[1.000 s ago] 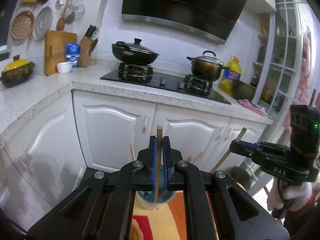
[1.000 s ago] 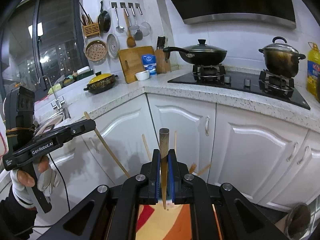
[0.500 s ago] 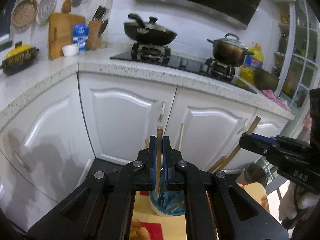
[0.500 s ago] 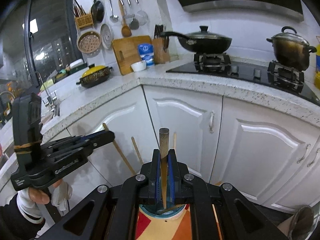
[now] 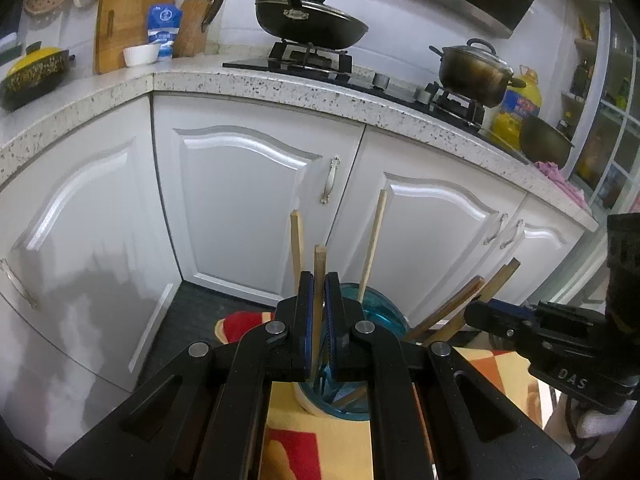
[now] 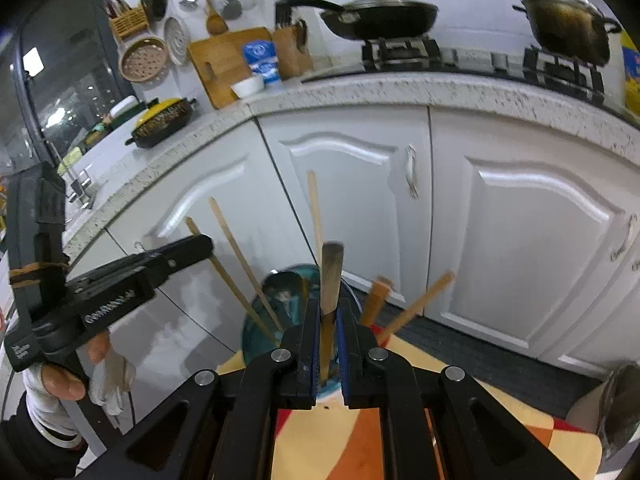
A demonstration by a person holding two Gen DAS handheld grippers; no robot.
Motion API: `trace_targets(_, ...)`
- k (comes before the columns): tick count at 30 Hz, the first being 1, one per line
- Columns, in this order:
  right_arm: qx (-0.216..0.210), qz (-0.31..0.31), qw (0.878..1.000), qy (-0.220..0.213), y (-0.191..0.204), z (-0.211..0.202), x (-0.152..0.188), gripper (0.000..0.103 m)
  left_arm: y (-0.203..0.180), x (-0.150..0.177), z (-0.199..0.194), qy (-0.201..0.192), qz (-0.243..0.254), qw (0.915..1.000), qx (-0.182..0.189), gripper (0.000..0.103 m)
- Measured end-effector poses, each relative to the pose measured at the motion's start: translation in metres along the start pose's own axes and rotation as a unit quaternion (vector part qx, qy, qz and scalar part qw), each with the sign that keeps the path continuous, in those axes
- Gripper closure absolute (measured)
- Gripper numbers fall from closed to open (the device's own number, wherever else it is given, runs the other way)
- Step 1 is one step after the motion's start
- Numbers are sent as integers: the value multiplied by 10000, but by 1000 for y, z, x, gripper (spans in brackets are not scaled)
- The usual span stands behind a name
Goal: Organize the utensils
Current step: 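Lower both chopsticks into the holder and open both tools, then move both open tools down toward the white plastic spoon and last chopstick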
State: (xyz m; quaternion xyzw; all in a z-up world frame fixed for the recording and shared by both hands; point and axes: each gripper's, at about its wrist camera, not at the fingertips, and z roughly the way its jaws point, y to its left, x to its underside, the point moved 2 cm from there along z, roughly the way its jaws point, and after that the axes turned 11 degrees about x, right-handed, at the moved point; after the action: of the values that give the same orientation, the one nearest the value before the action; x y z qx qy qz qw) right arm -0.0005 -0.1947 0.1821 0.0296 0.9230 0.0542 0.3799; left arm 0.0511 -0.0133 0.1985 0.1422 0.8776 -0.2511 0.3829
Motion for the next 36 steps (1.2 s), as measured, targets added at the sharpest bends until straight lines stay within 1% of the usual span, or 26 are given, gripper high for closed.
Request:
trace_targets(2, 27, 118, 9999, 100, -6, 2, 3, 96, 0, 1, 0, 47, -16, 10000, 7, 99)
trace_targets(3, 17, 167, 9997, 148, -8, 2, 5, 94, -1, 2, 0, 56, -15, 10000, 10, 99)
trace_targets(4, 6, 198, 9996, 178, -10, 2, 6, 91, -1, 2, -1, 60, -7, 10000, 6, 99)
trace_targets(5, -5, 214, 9996, 195, -12, 1, 8, 83, -2, 2, -3, 64, -6, 10000, 0, 96)
trace_targets(6, -6, 218, 9995, 209, -12, 0, 10, 79, -2, 3, -4, 60, -18, 10000, 10, 92)
trace_targets(7, 1, 223, 9995, 236, -13, -1, 13, 79, -2, 4, -5, 46, -39, 10000, 25, 89)
trace_targets(8, 19, 219, 9994, 274, -15, -2, 16, 78, -2, 4, -7, 33, -51, 10000, 35, 83)
trace_targets(9, 34, 219, 9993, 292, -15, -2, 18, 79, -2, 4, -9, 23, -55, 10000, 46, 79)
trace_targets(12, 49, 236, 9991, 354, -17, -5, 25, 78, -5, 7, -15, 3, -52, 9999, 88, 74)
trace_targets(15, 51, 227, 9990, 383, -16, -9, 32, 75, -9, 11, -22, -17, -34, 10000, 90, 66)
trace_targets(21, 83, 181, 9990, 398, -12, -20, 45, 73, -17, 26, -36, -45, 82, 9999, -34, 60)
trace_targets(28, 261, 102, 9989, 376, -9, -34, 66, 71, -34, 54, -41, 45, 219, 9994, -275, 60)
trace_targets(36, 452, 110, 9980, 419, -14, -47, 90, 69, -52, 84, -38, 241, 282, 9989, -281, 60)
